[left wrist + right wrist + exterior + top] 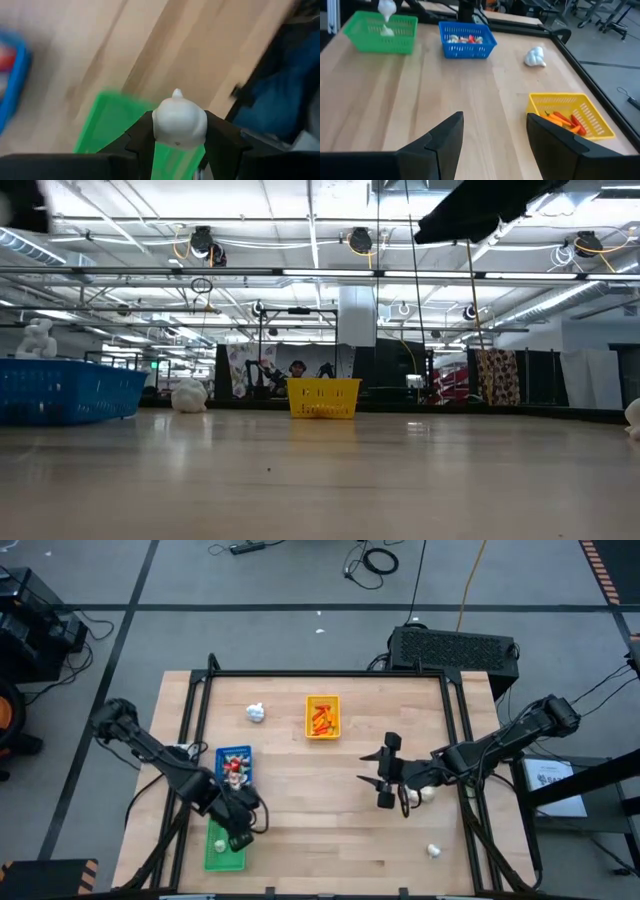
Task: Sort produce into baskets
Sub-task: Put the garlic into the green bin
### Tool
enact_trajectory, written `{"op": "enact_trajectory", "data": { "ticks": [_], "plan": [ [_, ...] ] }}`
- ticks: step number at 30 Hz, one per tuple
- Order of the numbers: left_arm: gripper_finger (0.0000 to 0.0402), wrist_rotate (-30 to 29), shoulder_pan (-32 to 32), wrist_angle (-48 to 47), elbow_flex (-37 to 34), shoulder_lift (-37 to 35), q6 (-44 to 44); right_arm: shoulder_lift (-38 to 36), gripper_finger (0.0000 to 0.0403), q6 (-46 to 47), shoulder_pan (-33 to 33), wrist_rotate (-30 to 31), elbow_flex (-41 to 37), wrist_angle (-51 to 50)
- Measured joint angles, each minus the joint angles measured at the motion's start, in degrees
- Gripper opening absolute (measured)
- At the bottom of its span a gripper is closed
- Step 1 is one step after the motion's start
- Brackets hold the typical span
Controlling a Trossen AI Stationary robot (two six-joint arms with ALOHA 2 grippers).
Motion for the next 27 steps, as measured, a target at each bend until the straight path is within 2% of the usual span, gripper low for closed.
{"op": "enact_trajectory", "data": {
  "ticks": [5, 15, 20, 27],
  "plan": [
    [0.0142, 4.01, -2.83, -5.31, -0.01, 2.37, -7.27, 0.00, 0.0208, -2.11, -0.02, 0.01, 0.00, -1.49],
    [0.0145, 7.40, -5.19, -6.14, -0.01, 8.65, -8.88, 0.00, 0.0208, -5.25, -1.63, 0.07, 0.00, -1.40],
    [0.0176, 6.47, -5.17, -6.13, -0.03, 11.33, -10.44, 0.00, 0.0208, -5.42, -3.23, 0.05, 0.00, -1.41],
    [0.0219, 8.67, -5.15, -8.18, -0.03, 11.79, -10.44, 0.00, 0.0208, -5.44, -4.53, -0.03, 0.00, -1.77]
  ]
}}
